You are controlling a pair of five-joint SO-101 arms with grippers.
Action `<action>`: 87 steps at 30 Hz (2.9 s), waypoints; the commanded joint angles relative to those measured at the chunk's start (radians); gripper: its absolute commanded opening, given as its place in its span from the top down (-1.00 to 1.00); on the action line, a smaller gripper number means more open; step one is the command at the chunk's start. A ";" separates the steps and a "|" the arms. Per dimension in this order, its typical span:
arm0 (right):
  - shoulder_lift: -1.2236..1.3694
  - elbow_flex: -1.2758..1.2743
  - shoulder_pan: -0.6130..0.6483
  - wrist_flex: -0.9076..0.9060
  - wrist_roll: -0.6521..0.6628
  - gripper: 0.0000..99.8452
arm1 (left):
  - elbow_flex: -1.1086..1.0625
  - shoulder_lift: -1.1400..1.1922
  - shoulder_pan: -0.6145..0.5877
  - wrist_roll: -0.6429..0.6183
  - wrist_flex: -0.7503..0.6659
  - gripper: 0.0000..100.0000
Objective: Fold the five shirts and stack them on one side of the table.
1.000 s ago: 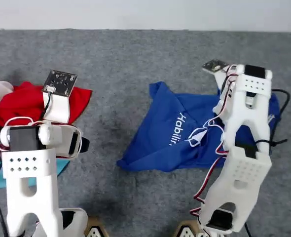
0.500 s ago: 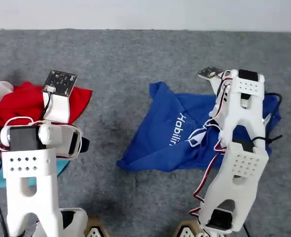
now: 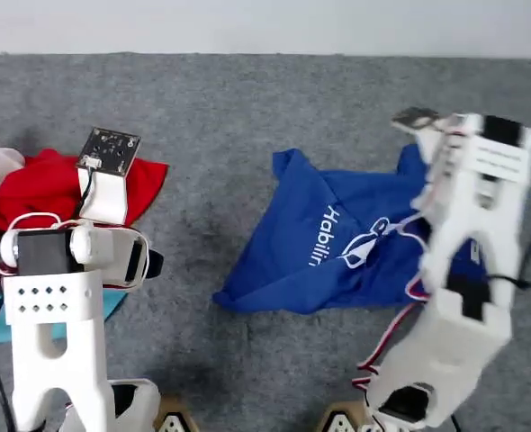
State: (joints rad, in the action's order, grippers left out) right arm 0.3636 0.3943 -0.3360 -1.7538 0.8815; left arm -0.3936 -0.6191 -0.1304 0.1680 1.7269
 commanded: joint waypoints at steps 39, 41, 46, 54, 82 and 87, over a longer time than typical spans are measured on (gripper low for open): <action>-1.038 -0.816 -0.549 0.220 0.160 0.43 | 0.260 0.463 0.411 -0.388 -0.275 0.56; -1.036 -0.833 -0.515 0.246 0.084 0.43 | 0.430 0.632 0.422 -0.396 -0.232 0.56; -1.040 -0.918 -0.394 0.259 -0.023 0.43 | 0.878 1.054 0.462 -0.397 -0.017 0.56; -1.036 -0.988 -0.292 0.314 -0.100 0.43 | 1.343 1.464 0.488 -0.394 0.029 0.57; -1.036 -1.194 -0.295 0.495 -0.101 0.43 | 1.064 1.587 0.428 -0.144 0.032 0.98; -1.036 -1.194 -0.292 0.495 -0.101 0.43 | 1.001 1.585 0.269 -0.144 0.032 0.98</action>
State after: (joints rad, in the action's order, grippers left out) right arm -0.6644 -0.8055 -0.6398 -1.2735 0.7925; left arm 0.6682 0.9551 0.2854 0.0222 1.7223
